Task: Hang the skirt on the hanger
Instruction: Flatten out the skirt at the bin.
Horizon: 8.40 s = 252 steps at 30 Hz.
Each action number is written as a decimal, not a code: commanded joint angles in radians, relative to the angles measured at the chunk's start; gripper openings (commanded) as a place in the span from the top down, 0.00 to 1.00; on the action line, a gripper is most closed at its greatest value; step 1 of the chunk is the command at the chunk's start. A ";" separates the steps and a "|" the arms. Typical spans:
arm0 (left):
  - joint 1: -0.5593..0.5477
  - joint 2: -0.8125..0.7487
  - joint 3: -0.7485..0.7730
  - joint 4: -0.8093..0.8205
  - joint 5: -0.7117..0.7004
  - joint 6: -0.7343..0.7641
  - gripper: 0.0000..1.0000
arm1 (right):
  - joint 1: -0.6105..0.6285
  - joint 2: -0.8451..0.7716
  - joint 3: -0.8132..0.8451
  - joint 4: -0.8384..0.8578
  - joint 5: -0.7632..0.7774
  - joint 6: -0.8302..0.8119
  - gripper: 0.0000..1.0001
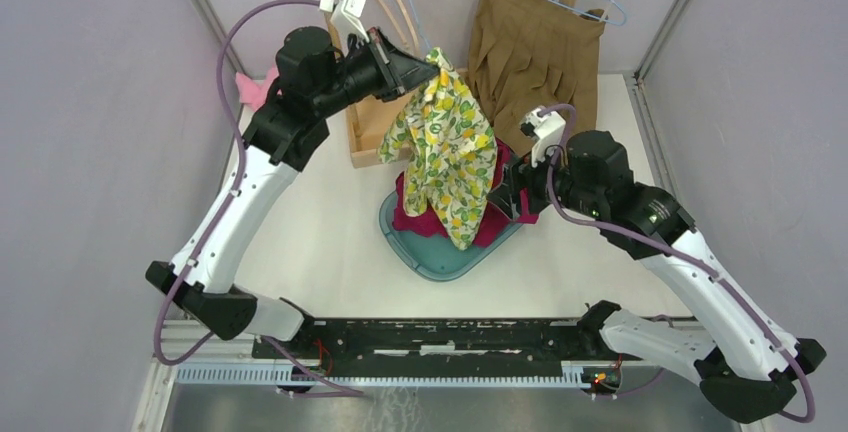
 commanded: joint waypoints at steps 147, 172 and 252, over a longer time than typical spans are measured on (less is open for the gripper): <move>0.201 -0.698 -0.950 0.053 0.054 -0.179 0.05 | -0.157 0.012 0.068 -0.208 0.144 -0.043 0.84; -0.335 -0.347 -0.767 -0.053 -0.139 -0.149 0.08 | -0.156 0.037 0.013 -0.191 0.187 -0.028 0.83; -0.587 -0.087 -0.799 0.025 -0.289 -0.554 0.80 | -0.156 -0.110 -0.095 -0.161 0.076 0.002 0.82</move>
